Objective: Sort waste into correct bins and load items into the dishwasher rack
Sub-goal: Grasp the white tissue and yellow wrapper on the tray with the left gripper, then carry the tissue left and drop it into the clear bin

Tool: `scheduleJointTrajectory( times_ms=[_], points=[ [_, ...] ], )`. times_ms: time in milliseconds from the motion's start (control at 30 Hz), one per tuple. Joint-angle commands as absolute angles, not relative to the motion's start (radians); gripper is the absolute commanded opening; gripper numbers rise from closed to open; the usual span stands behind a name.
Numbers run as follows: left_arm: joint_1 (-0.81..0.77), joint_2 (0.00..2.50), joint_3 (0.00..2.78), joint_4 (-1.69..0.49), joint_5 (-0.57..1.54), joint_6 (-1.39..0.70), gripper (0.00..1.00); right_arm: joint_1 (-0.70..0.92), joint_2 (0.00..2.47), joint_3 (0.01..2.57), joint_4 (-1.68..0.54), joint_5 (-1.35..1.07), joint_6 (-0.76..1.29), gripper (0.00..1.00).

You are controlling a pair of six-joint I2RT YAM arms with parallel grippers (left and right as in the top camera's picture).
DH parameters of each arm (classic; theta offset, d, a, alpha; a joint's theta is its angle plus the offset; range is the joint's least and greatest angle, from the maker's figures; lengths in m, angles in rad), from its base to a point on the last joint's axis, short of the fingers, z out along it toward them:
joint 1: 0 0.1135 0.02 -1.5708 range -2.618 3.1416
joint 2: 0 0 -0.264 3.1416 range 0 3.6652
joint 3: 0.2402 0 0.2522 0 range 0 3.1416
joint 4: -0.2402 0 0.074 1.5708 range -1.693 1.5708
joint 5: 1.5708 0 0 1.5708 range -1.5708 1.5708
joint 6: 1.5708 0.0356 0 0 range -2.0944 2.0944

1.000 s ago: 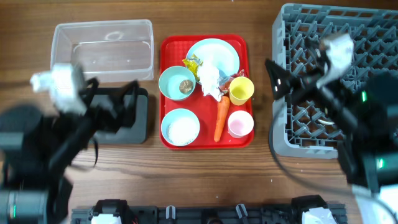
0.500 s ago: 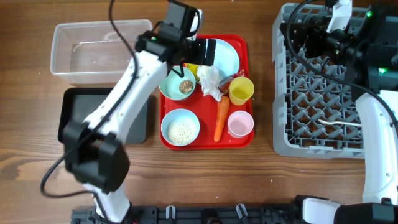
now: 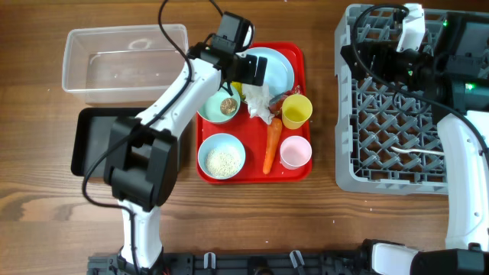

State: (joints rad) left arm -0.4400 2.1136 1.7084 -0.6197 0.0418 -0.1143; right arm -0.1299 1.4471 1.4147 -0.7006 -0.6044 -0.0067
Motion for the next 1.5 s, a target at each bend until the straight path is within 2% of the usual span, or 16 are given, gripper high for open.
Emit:
scheduleJointTrajectory(
  times_ms=[0, 233, 333, 400, 567, 633, 700, 833, 1067, 1233, 1467],
  points=[
    [-0.435, 2.163, 1.713, -0.611, 0.024, -0.081, 1.0, -0.134, 1.436, 1.431, -0.72, -0.598, -0.026, 1.0],
    [-0.443, 2.226, 1.711, -0.602, 0.025, -0.081, 0.96, -0.134, 1.436, 1.431, -0.767, -0.598, -0.025, 0.99],
    [-0.445, 2.264, 1.711, -0.585, 0.025, -0.081, 0.86, -0.134, 1.436, 1.431, -0.781, -0.598, -0.023, 0.98],
    [-0.445, 2.283, 1.71, -0.577, 0.025, -0.082, 0.66, -0.134, 1.436, 1.431, -0.785, -0.598, -0.023, 0.96],
    [-0.445, 2.286, 1.71, -0.557, 0.025, -0.082, 0.33, -0.134, 1.436, 1.431, -0.788, -0.598, -0.023, 0.94],
    [-0.445, 2.286, 1.71, -0.549, 0.025, -0.082, 0.13, -0.134, 1.436, 1.431, -0.787, -0.598, -0.024, 0.94],
    [-0.445, 2.282, 1.71, -0.548, 0.025, -0.082, 0.04, -0.134, 1.436, 1.431, -0.788, -0.598, -0.024, 0.93],
    [-0.445, 2.231, 1.711, -0.55, 0.037, -0.087, 0.04, -0.134, 1.436, 1.431, -0.79, -0.598, -0.023, 0.93],
    [-0.395, 1.949, 1.711, -0.578, 0.043, -0.166, 0.04, -0.134, 1.436, 1.431, -0.795, -0.598, -0.023, 0.92],
    [-0.25, 1.812, 1.711, -0.684, -0.073, -0.165, 0.04, -0.134, 1.436, 1.431, -0.808, -0.598, -0.023, 0.92],
    [0.019, 1.902, 1.691, -0.726, -0.096, -0.173, 0.04, -0.134, 1.436, 1.431, -0.813, -0.598, -0.022, 0.89]
  ],
)
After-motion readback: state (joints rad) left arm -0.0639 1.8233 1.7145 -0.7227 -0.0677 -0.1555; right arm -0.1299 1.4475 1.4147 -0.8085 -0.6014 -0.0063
